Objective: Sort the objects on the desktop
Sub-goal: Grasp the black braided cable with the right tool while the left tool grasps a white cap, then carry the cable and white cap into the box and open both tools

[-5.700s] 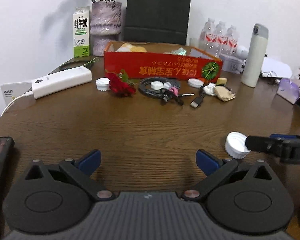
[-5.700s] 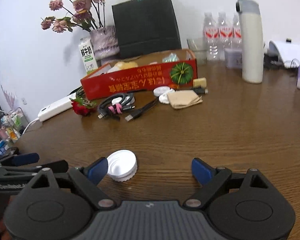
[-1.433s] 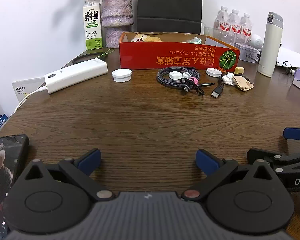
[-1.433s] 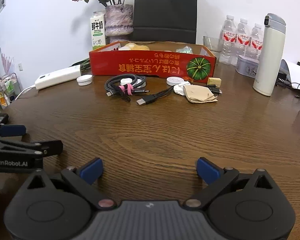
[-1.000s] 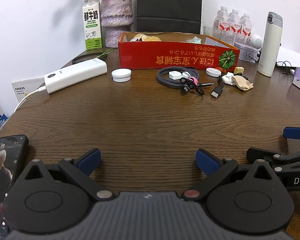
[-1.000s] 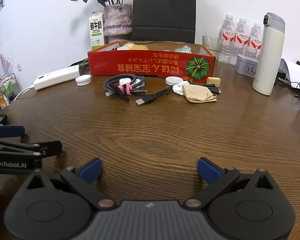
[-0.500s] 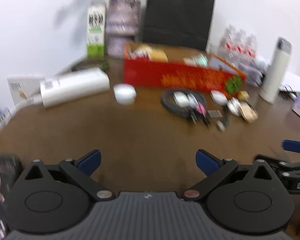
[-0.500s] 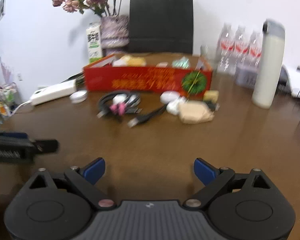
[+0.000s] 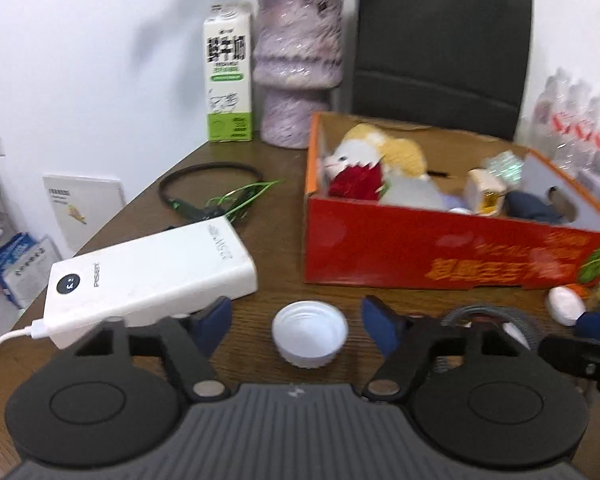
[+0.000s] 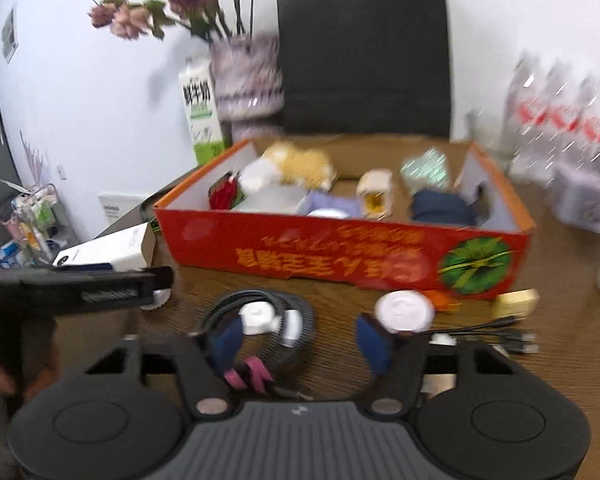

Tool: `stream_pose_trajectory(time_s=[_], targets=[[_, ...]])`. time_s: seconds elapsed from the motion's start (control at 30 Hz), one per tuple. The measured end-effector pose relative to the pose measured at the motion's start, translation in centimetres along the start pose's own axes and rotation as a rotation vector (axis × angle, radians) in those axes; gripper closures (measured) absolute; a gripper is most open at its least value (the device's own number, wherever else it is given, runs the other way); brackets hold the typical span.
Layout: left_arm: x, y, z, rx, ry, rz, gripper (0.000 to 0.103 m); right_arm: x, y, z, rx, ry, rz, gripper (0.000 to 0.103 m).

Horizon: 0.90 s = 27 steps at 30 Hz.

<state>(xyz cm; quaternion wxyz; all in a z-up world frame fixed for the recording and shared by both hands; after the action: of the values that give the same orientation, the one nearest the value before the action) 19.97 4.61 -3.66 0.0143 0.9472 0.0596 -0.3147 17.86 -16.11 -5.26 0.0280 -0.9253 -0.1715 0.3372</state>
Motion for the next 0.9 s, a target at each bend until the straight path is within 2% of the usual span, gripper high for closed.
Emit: stream_pose_trajectory(time_s=[0.03, 0.07, 0.13, 0.2, 0.23, 0.3, 0.37, 0.5, 0.6, 0.73, 0.9], targets=[[0.3, 0.1, 0.3, 0.007, -0.019, 0.007, 0.058, 1.0, -0.2, 0.2, 0.01, -0.028, -0.003, 0.052], [0.6, 0.2, 0.7, 0.009, -0.037, 0.026, 0.061, 1.8, -0.3, 0.4, 0.026, -0.042, 0.001, 0.054], [0.4, 0.1, 0.8, 0.0, -0.018, 0.029, 0.062, 2.8, -0.6, 1.2, 0.039, -0.068, -0.004, 0.069], [0.2, 0.3, 0.9, -0.005, -0.008, 0.054, 0.062, 2.8, -1.2, 1.6, -0.004, -0.053, 0.008, 0.077], [0.1, 0.3, 1.1, -0.008, -0.004, 0.059, 0.062, 2.8, -1.3, 1.8, -0.014, -0.049, 0.005, 0.084], [-0.1, 0.7, 1.2, 0.0, -0.004, 0.075, 0.062, 2.6, -1.8, 2.1, -0.04, -0.044, -0.01, 0.085], [-0.7, 0.8, 1.1, -0.007, 0.007, 0.1, 0.062, 1.8, -2.6, 2.1, -0.098, -0.017, 0.016, 0.086], [-4.3, 0.6, 0.5, -0.046, 0.09, 0.112, 0.062, -1.4, -4.8, 1.2, -0.194, 0.078, 0.041, 0.087], [-8.1, 0.8, 1.2, -0.08, 0.12, 0.167, 0.062, -5.0, -5.4, 1.3, -0.172, 0.141, 0.042, 0.087], [-12.7, 1.7, 1.9, -0.042, 0.177, 0.183, 0.062, -10.0, -5.1, 2.6, -0.13, 0.193, 0.046, 0.087], [-16.2, 3.2, -0.2, 0.001, 0.246, 0.256, 0.062, -14.5, -3.7, 2.3, -0.114, 0.249, 0.061, 0.087]])
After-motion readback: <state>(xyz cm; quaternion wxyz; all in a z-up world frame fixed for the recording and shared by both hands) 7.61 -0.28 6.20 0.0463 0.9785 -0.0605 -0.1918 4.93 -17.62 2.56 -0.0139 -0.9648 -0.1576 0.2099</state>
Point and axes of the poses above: each gripper's, at about its wrist camera, not at the fingertips, and x roughly the way its jaws point, y to its right, z to its underside, the point moved 8 cm from there along x, roughly the way its jaws point, and after that the axes turned 1 degree about x, right-handed, at the moved point
